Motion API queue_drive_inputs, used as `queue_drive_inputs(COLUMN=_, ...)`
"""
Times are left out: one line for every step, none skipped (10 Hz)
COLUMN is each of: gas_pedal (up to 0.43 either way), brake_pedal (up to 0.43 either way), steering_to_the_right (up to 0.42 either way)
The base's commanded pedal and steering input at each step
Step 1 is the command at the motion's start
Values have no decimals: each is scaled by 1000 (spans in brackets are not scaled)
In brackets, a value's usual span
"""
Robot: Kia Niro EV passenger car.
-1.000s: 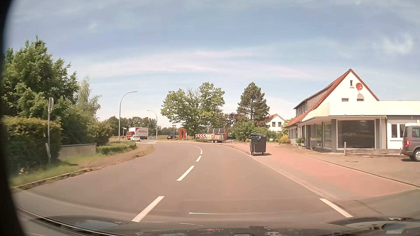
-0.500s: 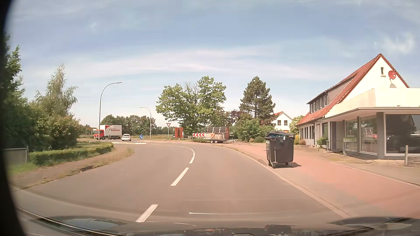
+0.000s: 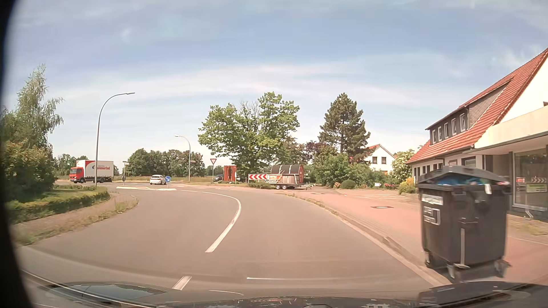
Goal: Follow the waypoints while adhering to traffic rules and regulations
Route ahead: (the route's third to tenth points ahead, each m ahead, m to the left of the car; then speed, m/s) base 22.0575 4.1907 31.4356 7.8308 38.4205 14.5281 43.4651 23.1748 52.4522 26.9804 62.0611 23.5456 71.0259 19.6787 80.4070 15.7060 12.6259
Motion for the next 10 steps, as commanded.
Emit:
queue_drive_inputs(gas_pedal=0, brake_pedal=91, steering_to_the_right=-21)
queue_drive_inputs(gas_pedal=0, brake_pedal=98, steering_to_the_right=-24)
queue_drive_inputs(gas_pedal=0, brake_pedal=98, steering_to_the_right=-28)
queue_drive_inputs(gas_pedal=0, brake_pedal=104, steering_to_the_right=-36)
queue_drive_inputs(gas_pedal=0, brake_pedal=110, steering_to_the_right=-42)
queue_drive_inputs(gas_pedal=0, brake_pedal=116, steering_to_the_right=-46)
queue_drive_inputs(gas_pedal=0, brake_pedal=128, steering_to_the_right=-52)
queue_drive_inputs(gas_pedal=0, brake_pedal=128, steering_to_the_right=-56)
queue_drive_inputs(gas_pedal=0, brake_pedal=128, steering_to_the_right=-59)
queue_drive_inputs(gas_pedal=0, brake_pedal=140, steering_to_the_right=-68)
